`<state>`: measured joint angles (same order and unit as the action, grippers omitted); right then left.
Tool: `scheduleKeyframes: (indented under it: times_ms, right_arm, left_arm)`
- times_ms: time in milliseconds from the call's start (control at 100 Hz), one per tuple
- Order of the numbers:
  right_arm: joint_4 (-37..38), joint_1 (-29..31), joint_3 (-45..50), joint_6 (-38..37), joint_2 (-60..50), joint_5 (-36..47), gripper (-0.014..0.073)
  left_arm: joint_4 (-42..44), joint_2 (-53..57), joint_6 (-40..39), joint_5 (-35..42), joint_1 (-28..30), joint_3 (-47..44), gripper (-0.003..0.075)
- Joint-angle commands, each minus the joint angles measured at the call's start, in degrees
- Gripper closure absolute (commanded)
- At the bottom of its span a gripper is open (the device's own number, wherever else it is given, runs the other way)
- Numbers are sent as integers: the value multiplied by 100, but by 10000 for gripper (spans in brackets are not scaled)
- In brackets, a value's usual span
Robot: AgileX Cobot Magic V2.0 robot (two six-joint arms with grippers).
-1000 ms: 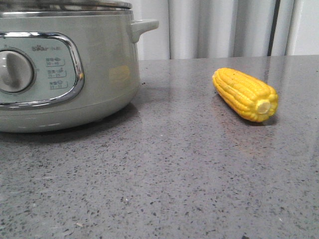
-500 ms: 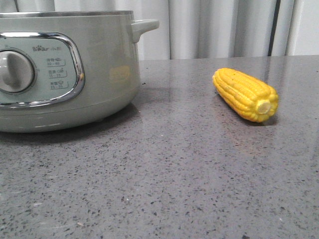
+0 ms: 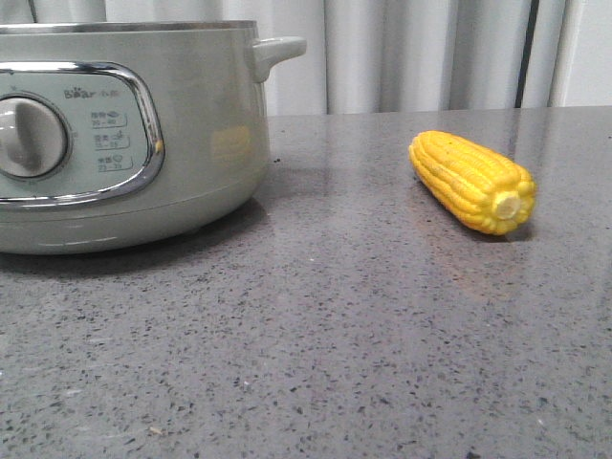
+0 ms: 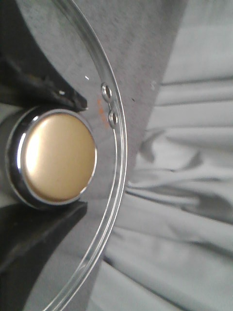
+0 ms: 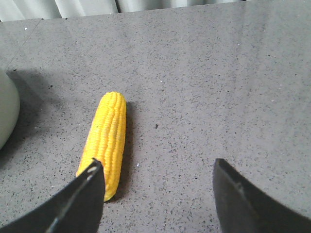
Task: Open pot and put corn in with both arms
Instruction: 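Lift the glass lid off the pot with the left gripper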
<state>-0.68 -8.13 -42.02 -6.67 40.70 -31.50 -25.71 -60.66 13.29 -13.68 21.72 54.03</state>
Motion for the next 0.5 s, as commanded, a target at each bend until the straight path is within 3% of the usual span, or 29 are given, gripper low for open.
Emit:
scheduleKeyframes:
  times_ms: [0, 380, 490]
  right_arm:
    - [68, -5, -210, 85, 10, 384, 176]
    - [120, -30, -210, 85, 10, 394, 176]
    - [159, -30, -210, 85, 10, 429, 176]
  left_arm:
    - [-196, 177, -36, 714, 178, -136, 675]
    - [-209, 177, 17, 1368, 196, -1592, 673]
    - [-5, 177, 17, 1549, 68, -1784, 631]
